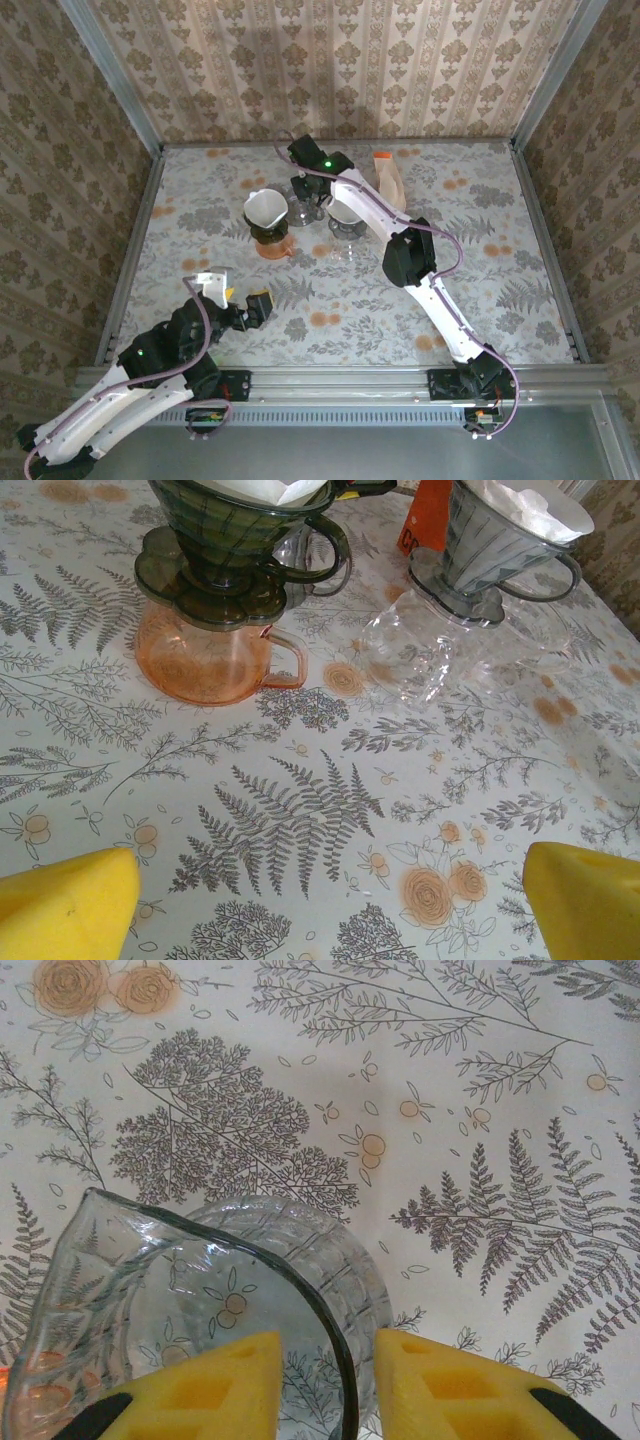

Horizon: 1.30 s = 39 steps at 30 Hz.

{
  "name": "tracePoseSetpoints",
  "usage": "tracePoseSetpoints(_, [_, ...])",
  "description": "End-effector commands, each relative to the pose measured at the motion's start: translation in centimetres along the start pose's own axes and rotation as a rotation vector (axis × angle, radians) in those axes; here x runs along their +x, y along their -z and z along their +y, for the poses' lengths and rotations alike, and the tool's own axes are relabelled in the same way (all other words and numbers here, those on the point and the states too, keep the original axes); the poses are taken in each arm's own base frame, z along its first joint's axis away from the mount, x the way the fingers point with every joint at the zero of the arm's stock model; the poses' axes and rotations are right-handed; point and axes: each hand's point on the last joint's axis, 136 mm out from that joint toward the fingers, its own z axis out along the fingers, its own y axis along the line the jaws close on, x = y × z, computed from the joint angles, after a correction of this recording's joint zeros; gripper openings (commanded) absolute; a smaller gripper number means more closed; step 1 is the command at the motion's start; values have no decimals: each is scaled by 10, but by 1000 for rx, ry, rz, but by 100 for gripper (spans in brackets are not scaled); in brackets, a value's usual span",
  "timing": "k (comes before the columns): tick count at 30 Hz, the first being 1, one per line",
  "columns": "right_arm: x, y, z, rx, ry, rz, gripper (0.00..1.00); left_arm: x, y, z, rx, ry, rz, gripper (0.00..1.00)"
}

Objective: Place the coffee filter in the dripper

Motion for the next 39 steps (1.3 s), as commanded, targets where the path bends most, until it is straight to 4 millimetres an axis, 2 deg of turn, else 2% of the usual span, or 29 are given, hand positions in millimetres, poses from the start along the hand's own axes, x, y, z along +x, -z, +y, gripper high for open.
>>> tracePoseSetpoints(1, [5, -11, -4, 8, 3, 15, 29, 0, -2, -1, 3, 17, -2, 100])
tracePoseSetpoints(13, [-12, -2, -2, -9, 7, -43, 10, 0, -2, 0, -1, 17, -3, 100])
tracePoseSetpoints(19, [-33, 13, 0, -20, 3, -119, 0, 1, -2, 1, -4, 20, 0, 100])
tracePoseSetpoints(23, [-52, 29, 3, -41, 3, -186, 0, 1, -2, 0, -2, 21, 1, 100])
tracePoseSetpoints(31, [-88, 69, -6, -32, -21, -309, 0, 1, -2, 1, -3, 22, 3, 100])
tracePoseSetpoints(39, [-116, 134, -10, -45, -21, -421, 0, 2, -1, 2, -8, 26, 3, 100])
